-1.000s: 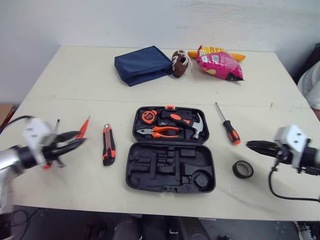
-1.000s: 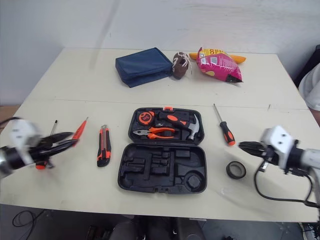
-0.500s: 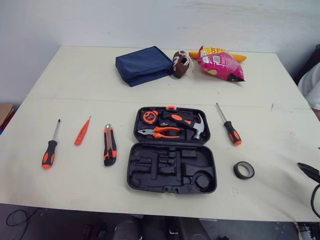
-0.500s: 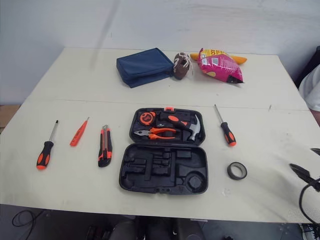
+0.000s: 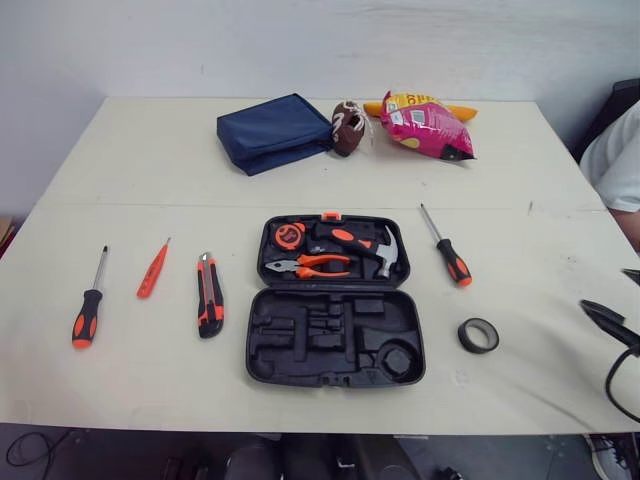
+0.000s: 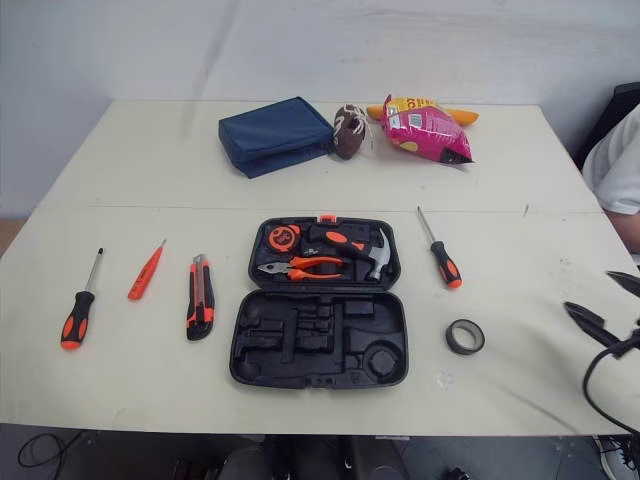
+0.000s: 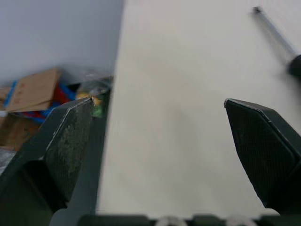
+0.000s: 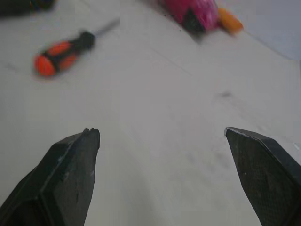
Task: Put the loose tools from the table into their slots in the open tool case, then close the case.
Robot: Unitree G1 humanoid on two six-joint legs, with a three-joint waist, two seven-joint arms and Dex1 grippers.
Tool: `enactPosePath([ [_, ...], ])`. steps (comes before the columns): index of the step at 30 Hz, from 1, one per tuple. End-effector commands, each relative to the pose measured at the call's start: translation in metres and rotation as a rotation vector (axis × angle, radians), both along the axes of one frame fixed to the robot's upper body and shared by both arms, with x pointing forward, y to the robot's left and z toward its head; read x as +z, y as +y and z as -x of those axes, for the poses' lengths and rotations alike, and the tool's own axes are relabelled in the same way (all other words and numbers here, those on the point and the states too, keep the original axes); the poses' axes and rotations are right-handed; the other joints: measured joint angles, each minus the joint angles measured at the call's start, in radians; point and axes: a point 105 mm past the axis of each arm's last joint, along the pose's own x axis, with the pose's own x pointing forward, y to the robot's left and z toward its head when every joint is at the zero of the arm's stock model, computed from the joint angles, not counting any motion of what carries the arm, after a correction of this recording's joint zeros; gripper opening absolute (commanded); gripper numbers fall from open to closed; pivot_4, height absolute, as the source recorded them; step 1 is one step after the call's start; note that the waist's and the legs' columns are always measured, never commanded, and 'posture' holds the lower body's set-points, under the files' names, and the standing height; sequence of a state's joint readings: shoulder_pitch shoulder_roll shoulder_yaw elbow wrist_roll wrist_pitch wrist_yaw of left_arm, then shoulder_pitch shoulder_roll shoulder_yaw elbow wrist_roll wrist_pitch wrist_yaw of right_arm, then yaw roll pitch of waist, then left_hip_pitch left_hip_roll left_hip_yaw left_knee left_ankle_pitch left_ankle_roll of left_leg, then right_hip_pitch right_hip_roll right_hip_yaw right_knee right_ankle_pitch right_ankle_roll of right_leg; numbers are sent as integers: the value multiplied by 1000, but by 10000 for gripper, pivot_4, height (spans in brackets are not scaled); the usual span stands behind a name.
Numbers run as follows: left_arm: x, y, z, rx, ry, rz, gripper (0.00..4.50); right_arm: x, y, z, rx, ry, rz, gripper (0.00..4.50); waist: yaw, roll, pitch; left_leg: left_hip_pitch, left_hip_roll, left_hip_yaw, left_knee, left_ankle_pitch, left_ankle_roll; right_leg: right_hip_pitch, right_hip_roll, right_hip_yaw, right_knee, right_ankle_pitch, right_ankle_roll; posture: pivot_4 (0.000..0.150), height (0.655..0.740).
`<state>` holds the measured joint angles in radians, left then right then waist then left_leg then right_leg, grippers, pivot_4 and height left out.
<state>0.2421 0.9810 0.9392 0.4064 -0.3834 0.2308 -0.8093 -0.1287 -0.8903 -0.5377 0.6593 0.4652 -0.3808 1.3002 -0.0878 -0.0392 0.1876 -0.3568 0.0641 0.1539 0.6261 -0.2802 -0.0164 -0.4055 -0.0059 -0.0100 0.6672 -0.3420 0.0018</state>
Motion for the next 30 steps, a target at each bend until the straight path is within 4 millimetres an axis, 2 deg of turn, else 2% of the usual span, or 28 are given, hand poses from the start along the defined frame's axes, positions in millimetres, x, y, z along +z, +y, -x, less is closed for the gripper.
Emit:
enactPosePath([
  [1,12,-36,-16,-41,21,89,45000,24,42,-7,193,-85,-59,44420,3,0,0,0,0,0,1,0,0,0,0,0,1,0,0,1500,7400],
  [2,7,-43,-17,-14,89,113,45000,26,54,-8,235,-96,-70,44420,4,0,0,0,0,0,1,0,0,0,0,0,1,0,0,1500,7400],
  [4,5,-70,-28,14,168,169,45000,36,102,-8,425,-167,-113,44420,6,0,0,0,0,-1,2,0,0,0,0,0,2,0,1,1500,7400],
  [5,4,-84,-32,24,216,207,45000,40,119,-7,487,-197,-132,44420,7,0,0,0,0,-2,2,0,0,0,0,0,3,-1,1,1500,7400],
  [8,5,-103,-38,78,304,239,45000,45,149,-2,600,-232,-170,44420,13,0,0,-1,-1,-5,3,2,-2,0,0,0,5,-1,1,1500,7400],
  [12,5,-114,-47,138,348,259,45000,44,176,7,726,-247,-189,44420,21,0,0,-1,-1,-5,3,4,-6,0,0,0,5,-1,1,1500,7400],
  [15,-4,-118,-56,179,372,268,45000,40,200,22,917,-236,-220,44420,21,0,0,-1,-2,-4,3,4,-6,0,0,0,5,-1,1,1500,7400],
  [20,-10,-111,-60,235,408,240,45000,41,214,24,971,-249,-219,44420,24,0,0,-1,-2,-4,4,4,-6,-1,1,0,6,-1,1,1500,7400],
  [24,-24,-102,-59,253,458,299,45000,39,213,22,980,-246,-180,44420,31,0,0,-1,-2,-4,4,4,-6,-1,0,0,5,-1,1,1500,7400],
  [27,-34,-104,-60,227,489,360,45000,37,211,19,971,-245,-173,44420,33,-1,0,-1,-2,-4,4,4,-6,-1,0,0,6,-1,0,1500,7400],
  [30,-43,-101,-62,227,525,322,45000,37,210,18,965,-240,-172,44420,34,-1,0,-1,-2,-4,4,4,-6,-1,0,0,6,-1,0,1500,7400],
])
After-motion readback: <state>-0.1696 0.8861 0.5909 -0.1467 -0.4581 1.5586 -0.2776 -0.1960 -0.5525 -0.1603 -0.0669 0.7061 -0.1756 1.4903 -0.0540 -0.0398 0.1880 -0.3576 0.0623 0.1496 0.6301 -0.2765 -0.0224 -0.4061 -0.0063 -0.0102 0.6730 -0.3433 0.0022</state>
